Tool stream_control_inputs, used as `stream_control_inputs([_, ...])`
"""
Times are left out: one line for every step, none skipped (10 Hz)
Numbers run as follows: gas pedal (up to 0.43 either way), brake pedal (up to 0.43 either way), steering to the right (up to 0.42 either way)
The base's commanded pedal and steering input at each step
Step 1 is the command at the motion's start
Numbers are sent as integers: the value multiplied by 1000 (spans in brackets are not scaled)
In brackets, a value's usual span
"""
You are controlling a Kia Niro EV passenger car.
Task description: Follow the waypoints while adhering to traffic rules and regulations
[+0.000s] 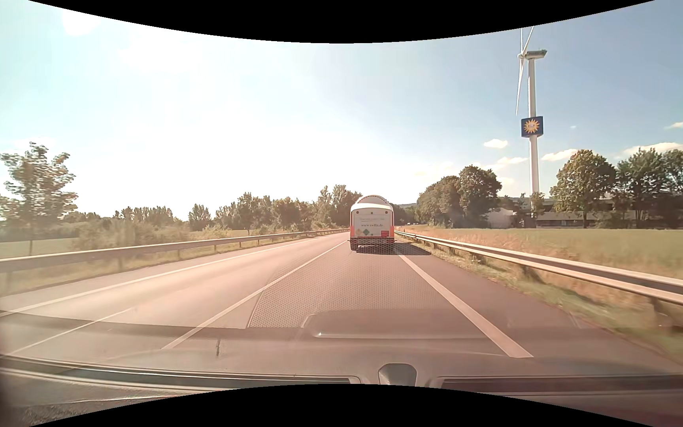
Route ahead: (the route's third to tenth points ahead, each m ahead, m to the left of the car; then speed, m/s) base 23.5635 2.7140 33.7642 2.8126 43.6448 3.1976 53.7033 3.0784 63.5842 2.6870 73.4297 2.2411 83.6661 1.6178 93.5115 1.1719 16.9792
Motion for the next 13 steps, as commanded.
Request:
stream_control_inputs([79,6,4])
stream_control_inputs([79,6,4])
stream_control_inputs([59,6,4])
stream_control_inputs([0,6,4])
stream_control_inputs([0,6,4])
stream_control_inputs([0,6,4])
stream_control_inputs([0,6,4])
stream_control_inputs([0,6,4])
stream_control_inputs([0,6,4])
stream_control_inputs([0,6,4])
stream_control_inputs([0,6,4])
stream_control_inputs([0,6,4])
stream_control_inputs([0,6,4])
